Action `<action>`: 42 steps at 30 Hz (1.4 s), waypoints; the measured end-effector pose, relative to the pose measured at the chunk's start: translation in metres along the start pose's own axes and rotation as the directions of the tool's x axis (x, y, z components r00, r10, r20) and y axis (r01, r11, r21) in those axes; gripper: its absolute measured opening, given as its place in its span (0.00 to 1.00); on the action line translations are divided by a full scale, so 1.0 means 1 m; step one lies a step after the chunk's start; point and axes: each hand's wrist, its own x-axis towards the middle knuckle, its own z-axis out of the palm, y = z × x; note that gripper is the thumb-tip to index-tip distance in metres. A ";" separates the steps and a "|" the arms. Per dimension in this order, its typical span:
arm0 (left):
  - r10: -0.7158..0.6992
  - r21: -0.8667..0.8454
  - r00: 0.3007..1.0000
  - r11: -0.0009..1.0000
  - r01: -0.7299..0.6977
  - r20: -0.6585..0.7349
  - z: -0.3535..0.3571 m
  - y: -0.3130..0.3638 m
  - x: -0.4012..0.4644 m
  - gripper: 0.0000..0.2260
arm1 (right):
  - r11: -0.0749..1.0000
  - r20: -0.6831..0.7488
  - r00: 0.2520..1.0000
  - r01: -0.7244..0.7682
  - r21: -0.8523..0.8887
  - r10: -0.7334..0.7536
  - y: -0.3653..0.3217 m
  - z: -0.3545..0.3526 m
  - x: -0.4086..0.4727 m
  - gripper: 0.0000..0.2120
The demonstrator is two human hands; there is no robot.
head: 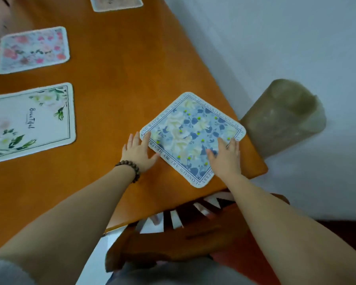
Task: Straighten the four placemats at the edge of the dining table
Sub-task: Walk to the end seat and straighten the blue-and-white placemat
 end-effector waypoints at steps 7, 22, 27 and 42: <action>-0.119 0.035 0.993 0.992 0.119 -0.013 -0.004 0.008 0.018 0.38 | 1.000 0.040 0.999 -0.005 0.018 0.004 0.027 -0.004 0.023 0.34; -0.066 -0.010 0.995 0.998 0.067 0.070 0.010 0.017 0.097 0.39 | 0.993 -0.002 0.993 -0.122 0.000 0.122 0.030 0.044 0.023 0.36; -0.051 0.003 0.997 0.999 0.051 0.052 0.019 0.010 0.075 0.38 | 0.993 0.009 0.993 -0.121 0.013 0.121 0.022 0.044 0.032 0.36; -0.034 -0.037 0.999 0.999 0.034 0.017 0.037 -0.037 -0.072 0.32 | 0.954 0.207 0.943 0.283 -0.096 -0.259 -0.030 0.040 0.109 0.36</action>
